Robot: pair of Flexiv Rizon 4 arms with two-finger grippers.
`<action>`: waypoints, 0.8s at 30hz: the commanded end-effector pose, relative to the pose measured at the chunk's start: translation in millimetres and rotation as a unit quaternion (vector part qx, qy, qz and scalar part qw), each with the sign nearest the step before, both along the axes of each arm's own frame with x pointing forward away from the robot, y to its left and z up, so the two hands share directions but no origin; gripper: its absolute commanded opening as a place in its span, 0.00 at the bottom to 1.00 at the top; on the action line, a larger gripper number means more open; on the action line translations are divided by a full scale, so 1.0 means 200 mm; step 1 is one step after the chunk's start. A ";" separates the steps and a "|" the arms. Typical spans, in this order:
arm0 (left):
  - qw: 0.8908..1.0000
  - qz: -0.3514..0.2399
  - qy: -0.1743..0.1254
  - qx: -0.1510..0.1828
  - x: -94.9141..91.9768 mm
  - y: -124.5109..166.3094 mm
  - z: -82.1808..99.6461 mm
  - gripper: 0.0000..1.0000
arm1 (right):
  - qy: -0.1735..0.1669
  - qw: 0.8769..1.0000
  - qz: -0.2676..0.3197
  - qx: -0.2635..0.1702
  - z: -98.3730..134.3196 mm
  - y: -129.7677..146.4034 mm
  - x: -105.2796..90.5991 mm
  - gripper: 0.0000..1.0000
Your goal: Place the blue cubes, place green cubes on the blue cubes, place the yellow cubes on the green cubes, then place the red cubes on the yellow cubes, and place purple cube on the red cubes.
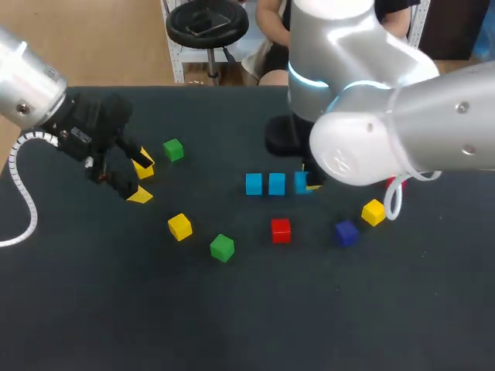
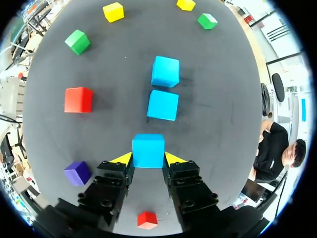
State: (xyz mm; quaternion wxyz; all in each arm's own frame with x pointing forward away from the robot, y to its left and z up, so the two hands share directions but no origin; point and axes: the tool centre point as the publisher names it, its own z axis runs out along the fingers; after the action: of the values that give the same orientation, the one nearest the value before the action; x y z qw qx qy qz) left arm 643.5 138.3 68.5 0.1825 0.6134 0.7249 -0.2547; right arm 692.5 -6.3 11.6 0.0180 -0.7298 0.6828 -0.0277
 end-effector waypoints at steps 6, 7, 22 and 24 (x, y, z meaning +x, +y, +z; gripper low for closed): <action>1.000 -0.001 -0.001 -0.001 0.00 0.00 0.00 1.00 | 0.011 1.000 -0.003 0.000 -0.05 0.03 0.03 0.00; 1.000 -0.001 -0.001 -0.001 0.00 0.00 0.00 1.00 | 0.012 1.000 -0.005 -0.001 -0.06 0.02 0.02 0.00; 1.000 -0.001 -0.001 -0.001 0.00 0.00 0.00 1.00 | 0.012 1.000 -0.005 0.000 -0.07 0.03 0.04 0.00; 1.000 -0.001 -0.001 -0.001 0.00 0.00 0.00 1.00 | 0.012 1.000 -0.005 -0.001 -0.07 0.02 0.04 0.00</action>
State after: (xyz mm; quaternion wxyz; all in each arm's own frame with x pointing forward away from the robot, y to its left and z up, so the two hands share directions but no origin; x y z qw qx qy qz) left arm 643.5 138.2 68.5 0.1825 0.6134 0.7249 -0.2547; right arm 699.4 -1.6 -2.0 0.0099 -0.7264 0.6869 -0.0205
